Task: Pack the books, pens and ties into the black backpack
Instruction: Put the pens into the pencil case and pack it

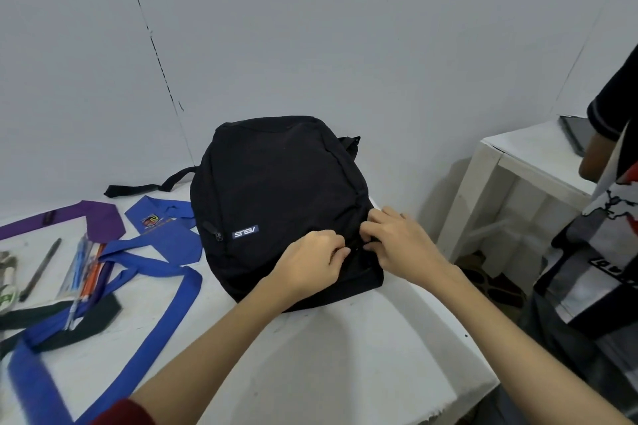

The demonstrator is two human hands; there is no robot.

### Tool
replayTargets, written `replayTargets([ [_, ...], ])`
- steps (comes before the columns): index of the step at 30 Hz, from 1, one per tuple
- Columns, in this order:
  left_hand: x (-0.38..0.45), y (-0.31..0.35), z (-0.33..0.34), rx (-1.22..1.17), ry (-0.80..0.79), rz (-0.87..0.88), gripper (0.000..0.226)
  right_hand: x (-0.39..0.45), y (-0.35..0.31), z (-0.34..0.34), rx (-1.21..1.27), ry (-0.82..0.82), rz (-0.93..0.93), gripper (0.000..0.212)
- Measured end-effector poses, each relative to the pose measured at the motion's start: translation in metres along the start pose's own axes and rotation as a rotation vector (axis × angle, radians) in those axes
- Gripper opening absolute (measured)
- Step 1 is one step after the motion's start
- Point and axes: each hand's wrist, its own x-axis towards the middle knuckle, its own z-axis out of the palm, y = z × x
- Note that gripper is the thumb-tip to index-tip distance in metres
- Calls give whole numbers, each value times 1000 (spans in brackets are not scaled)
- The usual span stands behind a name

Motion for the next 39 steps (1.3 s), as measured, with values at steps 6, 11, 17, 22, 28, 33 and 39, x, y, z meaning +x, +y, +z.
replayTargets([
  [6, -25, -18, -7, 93, 136, 75, 31, 0, -9, -10, -111, 112, 73, 25],
  [11, -30, -26, -6, 251, 307, 125, 39, 17, -38, -2, -243, 125, -158, 40],
  [17, -60, -62, -17, 294, 404, 94, 36, 16, -9, -4, -230, 128, 32, 37],
  [22, -87, -89, -41, 406, 379, 93, 52, 32, -58, -20, -79, -159, 4, 34],
  [28, -88, -102, -42, 437, 316, 79, 40, 65, -123, 5, -84, -262, -154, 15],
  [33, -116, -155, -55, 347, 355, -116, 33, 49, -101, 5, -81, -277, -152, 19],
  [39, -121, -159, -67, 347, 295, -147, 40, 77, -151, 1, 7, -231, -180, 42],
])
